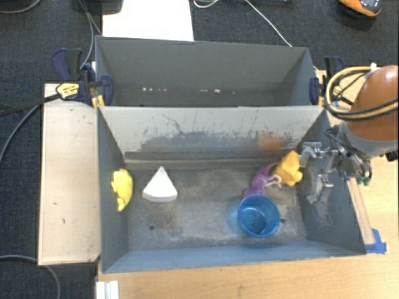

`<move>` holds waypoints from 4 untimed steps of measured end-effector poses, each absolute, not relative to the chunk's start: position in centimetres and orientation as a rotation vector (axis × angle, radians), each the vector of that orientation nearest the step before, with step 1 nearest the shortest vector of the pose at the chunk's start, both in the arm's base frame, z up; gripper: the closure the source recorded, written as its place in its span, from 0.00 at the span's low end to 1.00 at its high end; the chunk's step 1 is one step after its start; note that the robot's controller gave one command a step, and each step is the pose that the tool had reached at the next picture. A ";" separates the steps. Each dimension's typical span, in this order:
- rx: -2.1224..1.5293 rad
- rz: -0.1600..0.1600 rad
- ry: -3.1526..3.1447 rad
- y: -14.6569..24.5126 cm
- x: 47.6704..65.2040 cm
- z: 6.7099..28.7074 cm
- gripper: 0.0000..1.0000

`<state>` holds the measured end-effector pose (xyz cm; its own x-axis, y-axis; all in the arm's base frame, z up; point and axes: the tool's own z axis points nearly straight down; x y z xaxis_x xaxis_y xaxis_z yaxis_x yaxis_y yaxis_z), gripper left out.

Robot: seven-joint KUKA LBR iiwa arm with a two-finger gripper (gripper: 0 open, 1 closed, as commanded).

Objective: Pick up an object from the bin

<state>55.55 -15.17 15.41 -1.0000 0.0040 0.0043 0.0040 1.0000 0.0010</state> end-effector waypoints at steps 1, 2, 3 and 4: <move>-0.001 0.001 -3.145 -15.1 55.7 15.9 0.00; -0.111 0.002 -3.147 -14.4 56.2 12.0 0.00; -0.186 -0.002 -3.148 -14.4 57.1 9.8 0.00; -0.132 0.011 -3.182 -13.7 56.6 9.3 1.00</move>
Offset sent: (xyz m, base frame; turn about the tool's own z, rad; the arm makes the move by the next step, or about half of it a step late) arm 0.0075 0.0176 -0.0808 0.1372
